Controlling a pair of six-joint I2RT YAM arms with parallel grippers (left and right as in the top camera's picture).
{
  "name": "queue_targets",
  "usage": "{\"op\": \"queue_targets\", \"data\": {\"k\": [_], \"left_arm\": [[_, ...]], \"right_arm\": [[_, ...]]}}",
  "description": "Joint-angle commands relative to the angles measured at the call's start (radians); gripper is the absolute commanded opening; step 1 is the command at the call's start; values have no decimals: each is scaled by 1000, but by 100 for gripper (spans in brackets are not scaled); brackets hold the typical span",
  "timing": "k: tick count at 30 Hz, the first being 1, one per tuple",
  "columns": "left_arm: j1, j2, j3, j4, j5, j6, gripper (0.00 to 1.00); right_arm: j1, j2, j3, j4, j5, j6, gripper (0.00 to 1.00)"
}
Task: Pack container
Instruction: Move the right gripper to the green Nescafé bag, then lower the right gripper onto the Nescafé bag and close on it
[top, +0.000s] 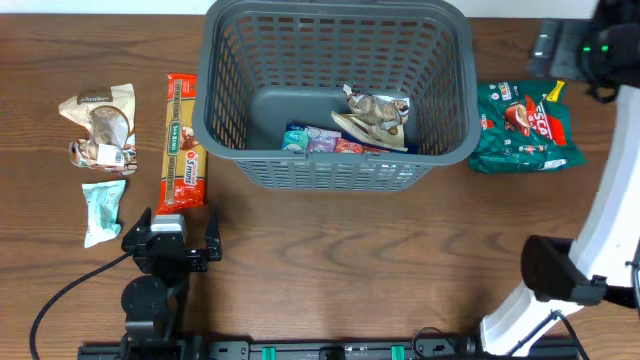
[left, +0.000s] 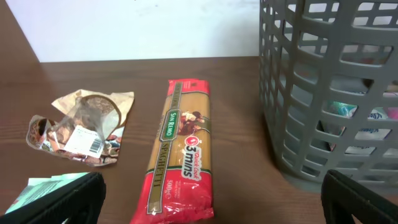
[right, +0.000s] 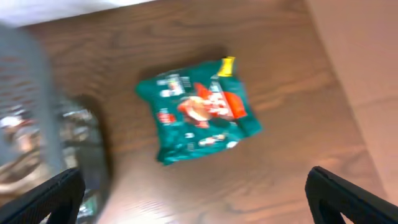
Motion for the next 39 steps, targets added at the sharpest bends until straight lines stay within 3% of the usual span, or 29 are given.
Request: {"op": "queue_targets", "data": {"k": [1,8,10,13,28,39], "left_arm": [[-4,-7,-16,-29,-8,5,99],[-4,-7,-16,-29,-8,5,99],[-4,-7,-16,-29,-8,5,99],[-4,-7,-16,-29,-8,5,99],[-4,-7,-16,-29,-8,5,99],[-4,-7,-16,-29,-8,5,99]], "right_arm": [[-70,-3,-14,-4,43,-26,99],[-161,-3,-132,0,-105,-195,86],[-171,-3,-197,20,-105,-202,87],[-180,-3,-318,72,-105,-203,99],[-181,-3,-898,519,-222,-345,99],[-205,-3,-1043,699,-304,-463,99]]}}
